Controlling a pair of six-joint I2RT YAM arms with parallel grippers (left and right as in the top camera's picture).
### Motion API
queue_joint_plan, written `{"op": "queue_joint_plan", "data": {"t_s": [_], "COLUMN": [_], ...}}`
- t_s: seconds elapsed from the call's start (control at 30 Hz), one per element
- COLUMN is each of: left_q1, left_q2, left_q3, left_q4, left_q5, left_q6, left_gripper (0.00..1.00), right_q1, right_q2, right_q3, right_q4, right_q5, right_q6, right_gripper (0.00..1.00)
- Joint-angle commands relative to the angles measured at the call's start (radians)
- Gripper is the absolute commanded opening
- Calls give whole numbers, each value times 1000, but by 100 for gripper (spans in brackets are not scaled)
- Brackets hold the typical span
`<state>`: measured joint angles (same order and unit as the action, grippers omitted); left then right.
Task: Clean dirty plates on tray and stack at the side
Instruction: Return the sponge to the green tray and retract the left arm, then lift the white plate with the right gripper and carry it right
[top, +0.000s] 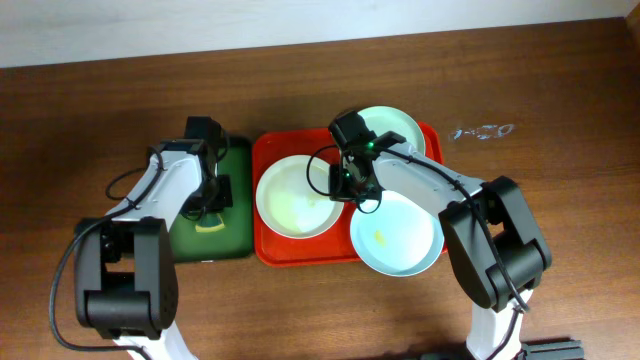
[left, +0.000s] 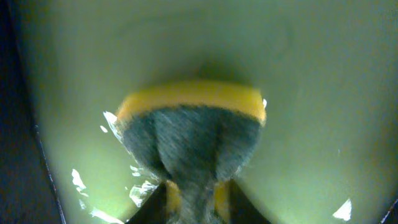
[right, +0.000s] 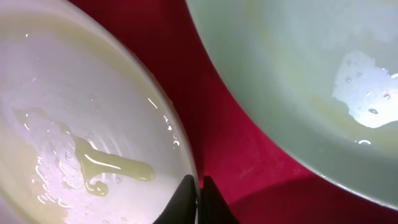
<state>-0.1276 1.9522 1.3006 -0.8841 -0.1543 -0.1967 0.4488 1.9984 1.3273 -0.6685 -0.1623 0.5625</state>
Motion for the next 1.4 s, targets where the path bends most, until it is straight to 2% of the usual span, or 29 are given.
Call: {"op": "queue_joint_plan", "data": {"t_s": [0.0, 0.03, 0.07, 0.13, 0.2, 0.23, 0.3, 0.33, 0.43, 0.47, 0.5, 0.9, 1.1, 1.37], "left_q1": [11, 18, 30, 60, 89, 117, 168, 185, 201, 201, 201, 201, 201, 201], "left_q2": [-18, -28, -47, -113, -167, -217, -302, -329, -360, -359, -359, -359, -359, -359], "left_q3": [92, 162, 216, 342, 410, 439, 443, 443, 443, 443, 443, 443, 443, 443], "left_q4": [-106, -171, -212, -287, -324, -341, -344, -345, -366, -370, -370, -371, -371, -371], "left_q5": [1, 1, 1, 9, 13, 12, 12, 12, 8, 8, 8, 8, 8, 8], "left_q6": [-15, -37, -51, -89, -126, -150, -174, -174, -174, -174, -174, -174, -174, -174], "left_gripper": [61, 64, 68, 80, 82, 91, 99, 99, 99, 99, 100, 99, 99, 99], "right_q1": [10, 10, 10, 10, 10, 10, 10, 10, 10, 10, 11, 9, -12, -13], "right_q2": [-4, -4, -4, -3, 0, 3, 6, 6, 6, 6, 6, 2, -95, -198], "right_q3": [-3, -3, -3, -3, -3, -3, -3, -3, -3, -3, -3, -3, 1, 1], "right_q4": [8, 11, 11, 11, 11, 12, 15, 15, 18, 18, 15, 7, -1, -53], "right_q5": [-6, -6, -6, -6, -6, -6, -6, -6, -6, -6, -6, -11, -76, -70], "right_q6": [-5, -5, -5, -4, -4, -4, -4, -4, -4, -4, -5, -4, -4, -7], "right_gripper": [27, 34, 36, 36, 36, 35, 35, 34, 19, 9, 4, 4, 4, 4]}}
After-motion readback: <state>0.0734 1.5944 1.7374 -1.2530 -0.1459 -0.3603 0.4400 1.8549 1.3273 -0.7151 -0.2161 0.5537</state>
